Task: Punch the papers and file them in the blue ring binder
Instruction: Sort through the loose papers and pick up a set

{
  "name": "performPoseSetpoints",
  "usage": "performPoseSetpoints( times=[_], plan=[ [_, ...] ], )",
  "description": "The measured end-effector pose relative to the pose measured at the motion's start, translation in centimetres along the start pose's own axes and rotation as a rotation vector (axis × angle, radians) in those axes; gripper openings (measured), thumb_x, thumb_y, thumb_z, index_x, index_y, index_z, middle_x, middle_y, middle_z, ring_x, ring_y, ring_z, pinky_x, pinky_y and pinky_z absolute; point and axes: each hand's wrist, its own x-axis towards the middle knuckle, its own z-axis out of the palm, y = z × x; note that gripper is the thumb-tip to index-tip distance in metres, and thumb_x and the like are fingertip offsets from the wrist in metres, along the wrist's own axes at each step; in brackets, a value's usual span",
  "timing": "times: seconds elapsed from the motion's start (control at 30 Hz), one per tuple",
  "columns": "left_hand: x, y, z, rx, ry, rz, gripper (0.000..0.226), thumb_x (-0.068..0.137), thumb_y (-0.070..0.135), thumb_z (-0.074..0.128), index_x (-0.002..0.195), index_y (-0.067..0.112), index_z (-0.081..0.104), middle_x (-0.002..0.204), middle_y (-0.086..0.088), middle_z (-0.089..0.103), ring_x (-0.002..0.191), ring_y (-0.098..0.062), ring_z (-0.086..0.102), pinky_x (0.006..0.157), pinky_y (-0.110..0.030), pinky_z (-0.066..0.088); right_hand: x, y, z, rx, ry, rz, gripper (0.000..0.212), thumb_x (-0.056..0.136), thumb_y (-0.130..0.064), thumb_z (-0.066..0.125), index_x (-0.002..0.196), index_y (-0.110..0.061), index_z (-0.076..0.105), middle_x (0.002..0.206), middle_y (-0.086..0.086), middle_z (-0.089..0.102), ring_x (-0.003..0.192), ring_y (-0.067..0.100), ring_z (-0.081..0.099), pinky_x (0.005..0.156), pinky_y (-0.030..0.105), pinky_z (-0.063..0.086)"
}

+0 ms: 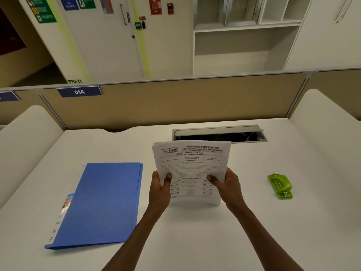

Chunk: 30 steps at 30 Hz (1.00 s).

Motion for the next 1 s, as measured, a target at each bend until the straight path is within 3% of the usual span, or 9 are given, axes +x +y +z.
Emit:
performPoseSetpoints(
  times=[0.13,0.23,0.4,0.53,0.77,0.9,1.0],
  plan=[
    [-0.1,-0.5,0.1,0.041,0.006,0.003,0.011,0.1,0.023,0.043,0.11,0.019,0.041,0.105,0.004,0.058,0.096,-0.015,0.063,0.062,-0.018,0.053,-0.3,0.4,0.2,0.013,-0.001,-0.003,0.034,0.081,-0.011,0.072,0.108,-0.027,0.064,0.101,-0.013,0.073,0.092,0.008,0.069,0.067,0.02,0.057],
    [0.0,-0.4,0.4,0.051,-0.005,0.007,0.009,0.1,0.02,0.042,0.108,0.02,0.037,0.104,0.01,0.055,0.092,-0.011,0.061,0.053,-0.014,0.052,-0.2,0.4,0.4,0.014,0.006,0.013,0.034,0.081,-0.011,0.071,0.109,-0.029,0.064,0.101,-0.012,0.073,0.092,0.008,0.069,0.069,0.022,0.057],
    [0.2,-0.4,0.6,0.05,-0.05,0.009,0.009,0.101,0.018,0.04,0.108,0.022,0.037,0.107,0.007,0.054,0.095,-0.013,0.06,0.063,-0.019,0.053,-0.1,0.4,0.3,0.007,0.024,0.014,0.033,0.081,-0.009,0.07,0.106,-0.03,0.064,0.099,-0.013,0.073,0.092,0.009,0.069,0.065,0.019,0.056],
    [0.4,0.4,0.5,0.036,-0.047,0.044,0.015,0.101,0.018,0.039,0.1,0.033,0.039,0.107,0.009,0.057,0.096,-0.01,0.061,0.064,-0.016,0.051,0.3,-0.7,0.0,-0.007,0.038,-0.032,0.035,0.081,-0.008,0.07,0.105,-0.033,0.064,0.099,-0.012,0.073,0.09,0.009,0.069,0.066,0.02,0.057],
    [0.2,-1.1,0.7,0.055,-0.089,0.054,0.007,0.101,0.012,0.038,0.104,0.015,0.032,0.111,0.005,0.051,0.101,-0.013,0.057,0.067,-0.018,0.053,-0.1,0.7,0.0,0.027,0.031,0.016,0.033,0.08,-0.005,0.073,0.108,-0.02,0.067,0.1,-0.008,0.074,0.092,0.008,0.07,0.071,0.02,0.059],
    [0.3,-1.6,1.0,0.064,-0.077,0.057,0.009,0.101,0.012,0.038,0.105,0.015,0.03,0.107,0.012,0.05,0.099,-0.012,0.057,0.059,-0.014,0.054,-0.3,0.9,0.0,0.008,0.038,0.018,0.034,0.079,-0.004,0.072,0.103,-0.028,0.068,0.098,-0.011,0.074,0.09,0.006,0.07,0.067,0.016,0.056],
    [0.4,-1.7,0.9,0.088,-0.1,0.068,0.01,0.101,0.011,0.037,0.103,0.015,0.028,0.107,0.013,0.048,0.098,-0.011,0.057,0.064,-0.017,0.055,-0.3,1.3,0.2,0.003,0.044,0.042,0.034,0.079,-0.004,0.072,0.105,-0.025,0.067,0.099,-0.008,0.074,0.092,0.009,0.07,0.068,0.018,0.056]
  ],
)
